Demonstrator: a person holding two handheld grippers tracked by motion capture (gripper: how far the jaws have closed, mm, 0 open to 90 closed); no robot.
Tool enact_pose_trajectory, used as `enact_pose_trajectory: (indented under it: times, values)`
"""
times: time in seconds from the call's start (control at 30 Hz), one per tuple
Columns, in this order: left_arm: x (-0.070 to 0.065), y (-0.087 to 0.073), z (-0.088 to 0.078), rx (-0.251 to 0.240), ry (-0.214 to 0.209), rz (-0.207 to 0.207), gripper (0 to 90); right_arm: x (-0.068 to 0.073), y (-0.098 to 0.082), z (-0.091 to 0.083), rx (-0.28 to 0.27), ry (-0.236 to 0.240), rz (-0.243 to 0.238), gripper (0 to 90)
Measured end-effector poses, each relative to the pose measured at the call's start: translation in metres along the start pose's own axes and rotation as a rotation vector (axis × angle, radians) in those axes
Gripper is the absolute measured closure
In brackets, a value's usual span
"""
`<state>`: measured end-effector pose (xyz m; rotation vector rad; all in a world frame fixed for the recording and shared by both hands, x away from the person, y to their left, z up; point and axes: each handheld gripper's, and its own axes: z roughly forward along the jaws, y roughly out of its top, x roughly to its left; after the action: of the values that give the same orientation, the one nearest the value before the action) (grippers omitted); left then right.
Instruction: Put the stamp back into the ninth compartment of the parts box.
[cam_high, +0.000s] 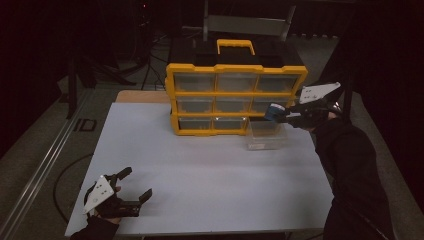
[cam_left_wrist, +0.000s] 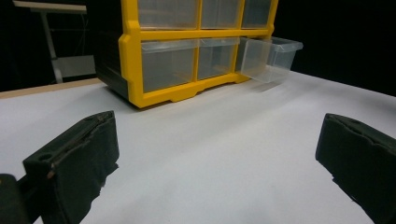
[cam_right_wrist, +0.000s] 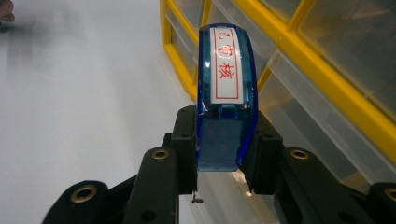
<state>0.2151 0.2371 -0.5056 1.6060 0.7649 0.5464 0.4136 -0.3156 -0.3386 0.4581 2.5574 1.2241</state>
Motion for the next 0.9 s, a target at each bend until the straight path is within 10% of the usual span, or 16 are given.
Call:
enact_pose_trajectory:
  times: [0.9]
  values:
    - [0.001,-0.001,0.002,0.008,-0.001,-0.005,0.1,-0.019,-0.047,0.041,0.058,-0.002,0.080,69.6]
